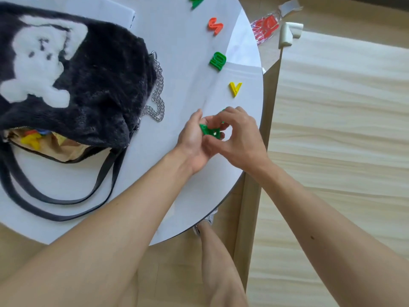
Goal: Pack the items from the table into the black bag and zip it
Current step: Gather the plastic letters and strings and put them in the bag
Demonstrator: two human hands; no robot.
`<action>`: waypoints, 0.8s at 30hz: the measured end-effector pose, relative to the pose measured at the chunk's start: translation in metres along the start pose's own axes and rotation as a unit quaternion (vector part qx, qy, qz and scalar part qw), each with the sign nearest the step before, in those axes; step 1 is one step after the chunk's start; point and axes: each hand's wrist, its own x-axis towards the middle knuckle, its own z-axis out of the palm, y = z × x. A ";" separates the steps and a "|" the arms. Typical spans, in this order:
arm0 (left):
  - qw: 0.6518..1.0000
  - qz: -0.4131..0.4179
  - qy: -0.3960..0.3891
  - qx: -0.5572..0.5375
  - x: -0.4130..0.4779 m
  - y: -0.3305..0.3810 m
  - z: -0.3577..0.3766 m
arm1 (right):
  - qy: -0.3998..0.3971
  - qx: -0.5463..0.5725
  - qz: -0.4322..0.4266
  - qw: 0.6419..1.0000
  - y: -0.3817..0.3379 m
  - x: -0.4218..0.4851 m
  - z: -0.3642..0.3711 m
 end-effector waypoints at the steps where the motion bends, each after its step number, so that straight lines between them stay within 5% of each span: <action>1: 1.000 0.010 0.015 0.007 0.002 0.001 0.003 | -0.008 -0.004 -0.014 1.000 -0.001 0.001 -0.002; 4: 0.990 0.071 0.102 0.060 0.005 0.003 0.007 | 0.070 0.035 0.012 0.997 0.006 0.010 -0.006; 6: 0.985 0.090 0.129 0.064 0.008 0.005 0.005 | 0.103 -0.038 0.046 0.993 0.019 0.020 -0.005; 12: 0.986 0.068 0.134 0.074 0.012 0.003 -0.010 | -0.004 -0.245 0.010 0.969 0.051 0.031 0.012; 18: 0.989 0.059 0.114 0.072 0.021 0.008 -0.009 | 0.056 -0.072 -0.040 0.995 0.030 0.035 0.001; 21: 0.997 0.019 0.048 0.060 0.021 0.016 0.003 | 0.006 -0.080 -0.103 0.992 0.008 0.032 -0.004; 24: 0.994 0.037 0.073 0.079 0.021 0.019 0.015 | -0.032 -0.095 -0.111 0.989 0.007 0.028 -0.008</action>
